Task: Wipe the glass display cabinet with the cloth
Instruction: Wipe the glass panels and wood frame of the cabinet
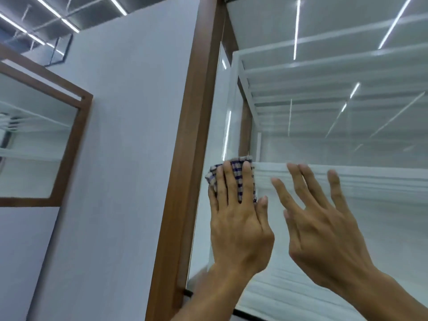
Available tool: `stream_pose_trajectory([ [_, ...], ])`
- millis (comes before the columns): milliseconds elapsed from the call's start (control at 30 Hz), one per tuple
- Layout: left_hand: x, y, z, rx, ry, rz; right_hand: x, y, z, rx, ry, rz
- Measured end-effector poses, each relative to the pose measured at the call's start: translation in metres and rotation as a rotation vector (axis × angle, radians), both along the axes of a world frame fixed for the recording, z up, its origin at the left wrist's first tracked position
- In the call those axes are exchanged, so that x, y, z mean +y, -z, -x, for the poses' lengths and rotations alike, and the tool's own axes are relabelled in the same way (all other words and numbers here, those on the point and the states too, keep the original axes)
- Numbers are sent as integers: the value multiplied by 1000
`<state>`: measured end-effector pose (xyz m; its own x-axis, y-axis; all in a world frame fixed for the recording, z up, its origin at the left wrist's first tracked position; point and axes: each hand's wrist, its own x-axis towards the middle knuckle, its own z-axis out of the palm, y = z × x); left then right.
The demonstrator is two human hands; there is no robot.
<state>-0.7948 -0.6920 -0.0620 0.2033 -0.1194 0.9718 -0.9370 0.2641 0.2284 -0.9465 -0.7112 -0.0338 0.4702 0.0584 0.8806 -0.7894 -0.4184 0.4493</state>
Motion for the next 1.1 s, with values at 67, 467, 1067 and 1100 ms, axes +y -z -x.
stream_pose_trajectory([
  [67, -3, -30, -6, -25, -8, 12, -1, -29, -11, -6, -6, 6],
  [467, -9, -231, -15, 34, -32, 44, 0, -214, -19, -75, -18, -28],
  [1067, -2, -382, 73, -192, 7, -26, 7, -357, 65, -250, -72, -134],
  [1100, -1, -385, 90, -216, 20, -35, 8, -362, 80, -264, -63, -142],
])
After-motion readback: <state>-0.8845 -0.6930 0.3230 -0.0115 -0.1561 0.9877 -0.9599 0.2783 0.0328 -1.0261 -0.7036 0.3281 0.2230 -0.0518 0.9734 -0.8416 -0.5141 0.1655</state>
